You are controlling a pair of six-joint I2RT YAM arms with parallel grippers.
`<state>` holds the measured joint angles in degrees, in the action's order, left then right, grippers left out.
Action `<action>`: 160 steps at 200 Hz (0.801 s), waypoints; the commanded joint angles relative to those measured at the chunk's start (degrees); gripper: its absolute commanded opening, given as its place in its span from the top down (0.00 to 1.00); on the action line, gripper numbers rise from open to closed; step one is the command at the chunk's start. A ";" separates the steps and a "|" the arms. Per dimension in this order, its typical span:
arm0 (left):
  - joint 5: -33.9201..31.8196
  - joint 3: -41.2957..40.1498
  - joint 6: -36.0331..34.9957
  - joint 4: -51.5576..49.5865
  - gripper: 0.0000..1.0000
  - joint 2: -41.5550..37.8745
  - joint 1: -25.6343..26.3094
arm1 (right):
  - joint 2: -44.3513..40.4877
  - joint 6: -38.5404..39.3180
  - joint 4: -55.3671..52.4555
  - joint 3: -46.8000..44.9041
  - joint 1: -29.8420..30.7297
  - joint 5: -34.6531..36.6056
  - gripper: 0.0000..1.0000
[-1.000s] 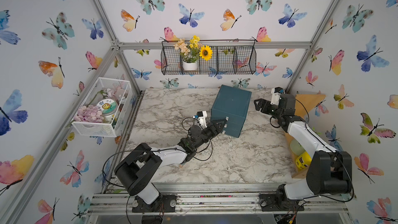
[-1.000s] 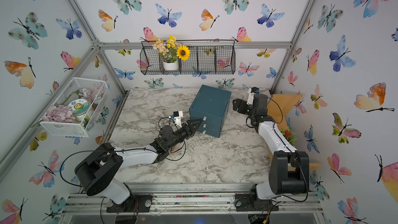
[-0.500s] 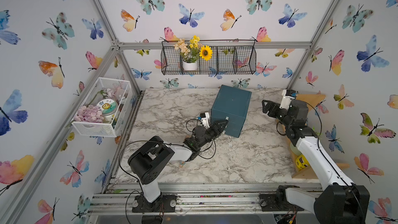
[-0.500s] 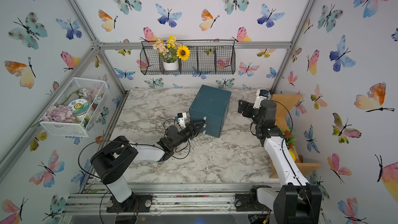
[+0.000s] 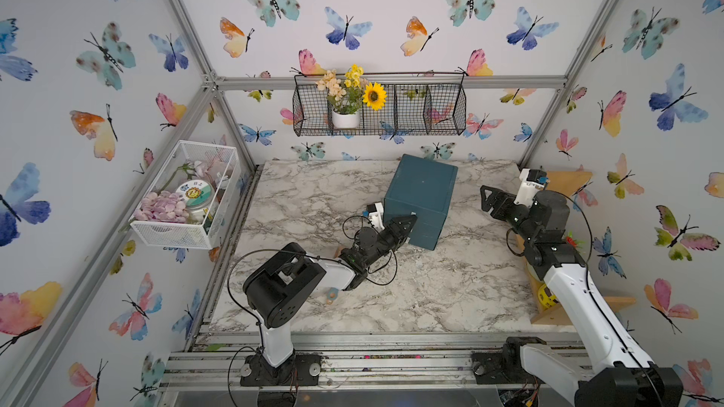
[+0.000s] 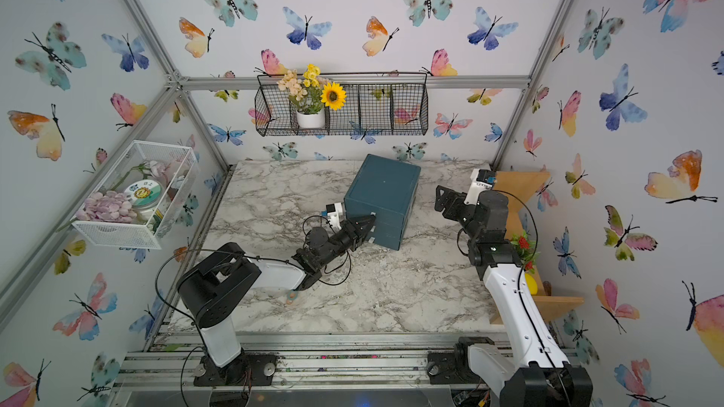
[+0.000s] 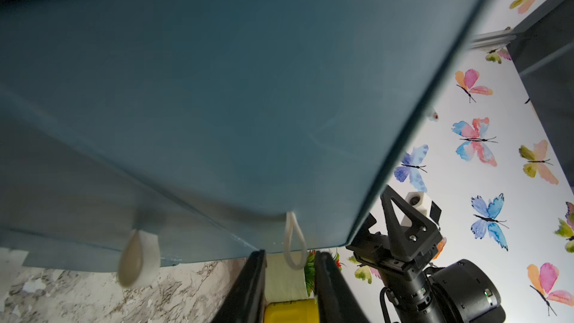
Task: Take the cookies out of the drawer
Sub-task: Open the drawer in the storage box.
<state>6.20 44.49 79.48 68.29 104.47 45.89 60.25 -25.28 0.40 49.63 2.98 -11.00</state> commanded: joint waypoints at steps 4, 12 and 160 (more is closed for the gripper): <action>-1.88 1.56 0.96 0.92 0.70 1.22 0.27 | -1.71 -0.87 -0.67 0.21 0.12 -1.73 0.15; -2.01 1.65 0.86 0.88 0.71 1.29 0.29 | -2.01 -0.99 -0.76 0.21 0.13 -2.04 0.15; -3.62 2.99 1.75 -1.33 0.98 1.29 0.30 | -3.84 0.23 -2.32 -0.58 0.20 -5.03 0.18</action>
<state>4.23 47.24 82.17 67.72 106.06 45.89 57.82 -25.89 -1.15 48.69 2.98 -14.50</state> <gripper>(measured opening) 0.067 0.827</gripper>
